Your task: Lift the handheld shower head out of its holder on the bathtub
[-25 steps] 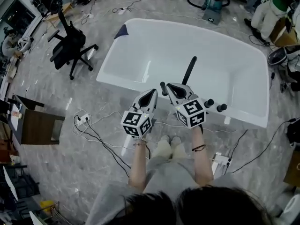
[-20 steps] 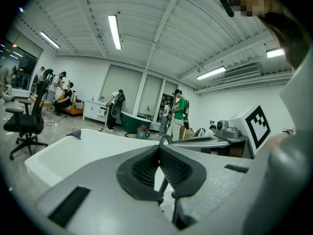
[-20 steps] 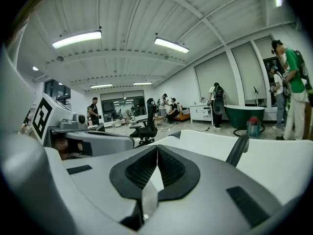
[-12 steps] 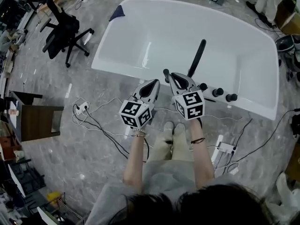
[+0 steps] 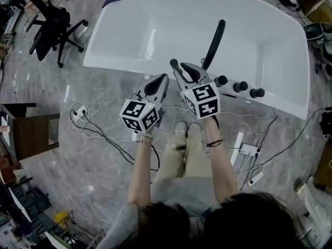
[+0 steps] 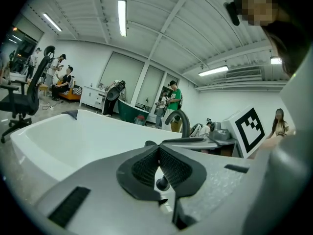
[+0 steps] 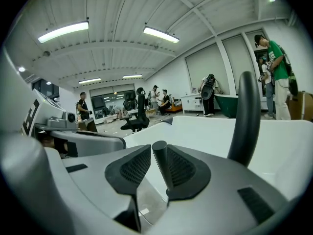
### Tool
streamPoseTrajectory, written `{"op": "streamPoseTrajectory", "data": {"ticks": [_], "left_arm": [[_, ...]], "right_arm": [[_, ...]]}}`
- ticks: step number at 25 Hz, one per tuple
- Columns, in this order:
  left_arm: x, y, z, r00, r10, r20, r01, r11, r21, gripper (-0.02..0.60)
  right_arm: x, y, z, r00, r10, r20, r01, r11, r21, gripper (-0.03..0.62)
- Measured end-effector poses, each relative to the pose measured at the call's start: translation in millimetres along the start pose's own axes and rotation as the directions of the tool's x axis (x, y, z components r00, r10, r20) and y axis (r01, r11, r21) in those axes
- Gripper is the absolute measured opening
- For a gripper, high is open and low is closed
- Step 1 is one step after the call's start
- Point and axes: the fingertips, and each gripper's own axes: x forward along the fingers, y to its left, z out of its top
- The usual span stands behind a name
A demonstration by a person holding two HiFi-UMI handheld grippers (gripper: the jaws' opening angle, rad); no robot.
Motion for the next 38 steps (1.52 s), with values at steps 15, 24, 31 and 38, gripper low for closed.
{"op": "streamPoseTrajectory", "data": {"ticks": [15, 24, 31, 38], "left_arm": [[14.6, 31.2, -45.1, 0.999, 0.014, -0.033, -0.015, 1.0, -0.025, 0.006], [13.7, 46.1, -52.7, 0.999, 0.03, -0.038, -0.032, 0.998, -0.051, 0.006], [18.9, 48.7, -53.9, 0.999, 0.025, -0.045, -0.028, 0.998, -0.053, 0.006], [18.8, 45.5, -51.2, 0.999, 0.017, -0.05, -0.02, 0.998, -0.061, 0.006]], "right_arm": [[47.2, -17.7, -48.3, 0.999, -0.014, -0.047, 0.014, 1.0, 0.017, 0.163], [66.7, -19.6, -53.5, 0.998, -0.042, -0.05, 0.044, 0.998, 0.034, 0.169], [72.3, -21.6, -57.4, 0.996, -0.05, -0.07, 0.052, 0.998, 0.027, 0.161], [68.7, -24.4, -54.1, 0.991, -0.102, -0.092, 0.1, 0.995, -0.019, 0.138]]}}
